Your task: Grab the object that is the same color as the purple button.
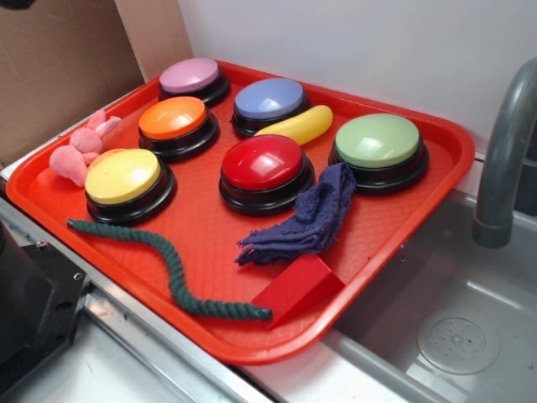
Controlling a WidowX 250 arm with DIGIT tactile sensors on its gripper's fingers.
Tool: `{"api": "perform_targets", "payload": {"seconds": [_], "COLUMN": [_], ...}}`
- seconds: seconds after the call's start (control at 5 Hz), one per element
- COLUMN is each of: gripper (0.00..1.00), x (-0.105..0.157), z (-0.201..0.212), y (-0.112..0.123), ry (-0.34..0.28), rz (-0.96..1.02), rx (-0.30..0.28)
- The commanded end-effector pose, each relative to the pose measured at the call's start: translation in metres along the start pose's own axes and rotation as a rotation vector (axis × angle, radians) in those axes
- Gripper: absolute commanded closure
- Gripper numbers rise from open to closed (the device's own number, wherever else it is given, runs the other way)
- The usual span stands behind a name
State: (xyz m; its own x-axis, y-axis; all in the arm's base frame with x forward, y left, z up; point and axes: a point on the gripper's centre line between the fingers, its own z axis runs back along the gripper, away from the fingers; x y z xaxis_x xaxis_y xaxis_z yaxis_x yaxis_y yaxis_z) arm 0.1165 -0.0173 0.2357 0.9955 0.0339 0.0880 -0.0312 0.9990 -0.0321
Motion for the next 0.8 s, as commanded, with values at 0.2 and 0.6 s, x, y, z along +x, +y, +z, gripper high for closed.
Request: {"api": "perform_targets", "payload": {"seconds": [0.2,0.6], "gripper": [0.00,0.00], "x": [0.003,0.034], "z": [-0.006,-0.032], "y": [-0.009,-0.060], "ry": [-0.028,-0.041], "rz": [0.068,0.150], "rx": [-0.057,-0.047]}}
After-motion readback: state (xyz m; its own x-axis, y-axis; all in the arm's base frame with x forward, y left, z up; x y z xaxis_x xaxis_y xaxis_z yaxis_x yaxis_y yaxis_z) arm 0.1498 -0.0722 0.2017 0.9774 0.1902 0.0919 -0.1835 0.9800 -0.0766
